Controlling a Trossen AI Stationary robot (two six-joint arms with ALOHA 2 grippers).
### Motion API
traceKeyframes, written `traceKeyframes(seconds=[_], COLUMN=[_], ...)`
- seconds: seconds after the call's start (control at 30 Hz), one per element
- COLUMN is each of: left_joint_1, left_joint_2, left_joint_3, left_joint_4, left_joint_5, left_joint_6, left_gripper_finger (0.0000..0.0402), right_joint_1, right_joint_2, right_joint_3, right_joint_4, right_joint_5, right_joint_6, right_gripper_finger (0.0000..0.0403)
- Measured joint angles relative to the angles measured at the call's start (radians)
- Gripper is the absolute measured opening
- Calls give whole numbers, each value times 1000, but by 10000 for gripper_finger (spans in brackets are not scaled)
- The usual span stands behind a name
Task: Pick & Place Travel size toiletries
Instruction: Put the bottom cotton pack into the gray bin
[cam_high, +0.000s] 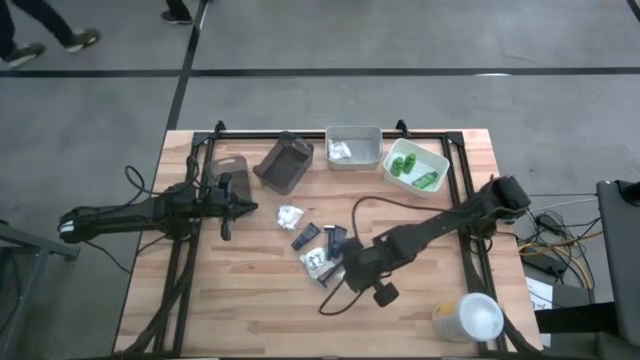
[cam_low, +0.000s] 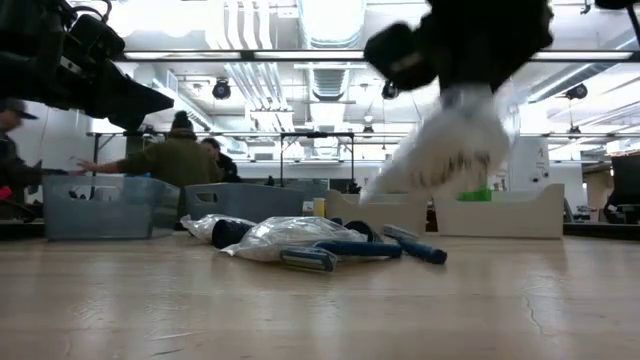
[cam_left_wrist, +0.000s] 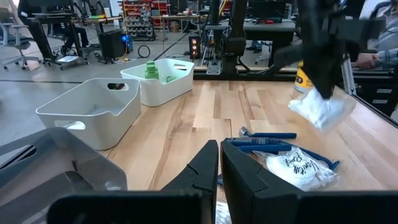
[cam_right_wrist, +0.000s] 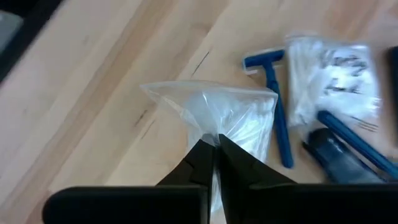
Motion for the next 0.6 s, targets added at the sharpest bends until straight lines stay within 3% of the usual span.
traceKeyframes(seconds=[0.6], left_joint_1=[0], left_joint_2=[0], left_joint_3=[0], left_joint_4=[0], left_joint_5=[0], left_joint_6=[0], left_gripper_finger=[23], right_joint_1=[-21], right_joint_2=[-278], right_joint_3=[0], right_joint_4=[-61], right_joint_5=[260], right_joint_6=[88], right_gripper_finger=[8])
